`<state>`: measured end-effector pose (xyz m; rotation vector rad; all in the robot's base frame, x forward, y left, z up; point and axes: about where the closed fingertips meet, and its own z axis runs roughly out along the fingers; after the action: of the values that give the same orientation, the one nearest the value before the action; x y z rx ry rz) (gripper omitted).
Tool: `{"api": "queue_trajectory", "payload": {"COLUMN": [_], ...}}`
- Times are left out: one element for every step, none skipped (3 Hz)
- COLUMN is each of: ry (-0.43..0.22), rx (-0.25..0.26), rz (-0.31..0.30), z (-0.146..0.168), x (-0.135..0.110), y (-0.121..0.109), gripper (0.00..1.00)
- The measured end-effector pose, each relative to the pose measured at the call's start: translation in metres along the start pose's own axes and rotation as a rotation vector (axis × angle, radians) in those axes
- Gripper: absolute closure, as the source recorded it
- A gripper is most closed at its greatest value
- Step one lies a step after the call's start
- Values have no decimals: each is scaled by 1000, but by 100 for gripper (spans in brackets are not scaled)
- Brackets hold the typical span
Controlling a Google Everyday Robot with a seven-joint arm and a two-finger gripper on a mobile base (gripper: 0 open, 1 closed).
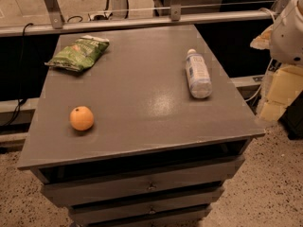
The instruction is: Move orange near blue plastic bottle
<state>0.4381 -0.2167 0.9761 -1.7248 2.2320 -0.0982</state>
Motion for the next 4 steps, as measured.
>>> {"api": "queue_trajectory", "payload": {"ry": [0, -55, -181, -263], "rx": [0, -21, -76, -117], "rz": [0, -37, -102, -131], "z": [0, 23, 65, 84], "x": [0, -35, -119, -170], "y": [0, -11, -28, -30], "gripper": [0, 0, 0, 0]}}
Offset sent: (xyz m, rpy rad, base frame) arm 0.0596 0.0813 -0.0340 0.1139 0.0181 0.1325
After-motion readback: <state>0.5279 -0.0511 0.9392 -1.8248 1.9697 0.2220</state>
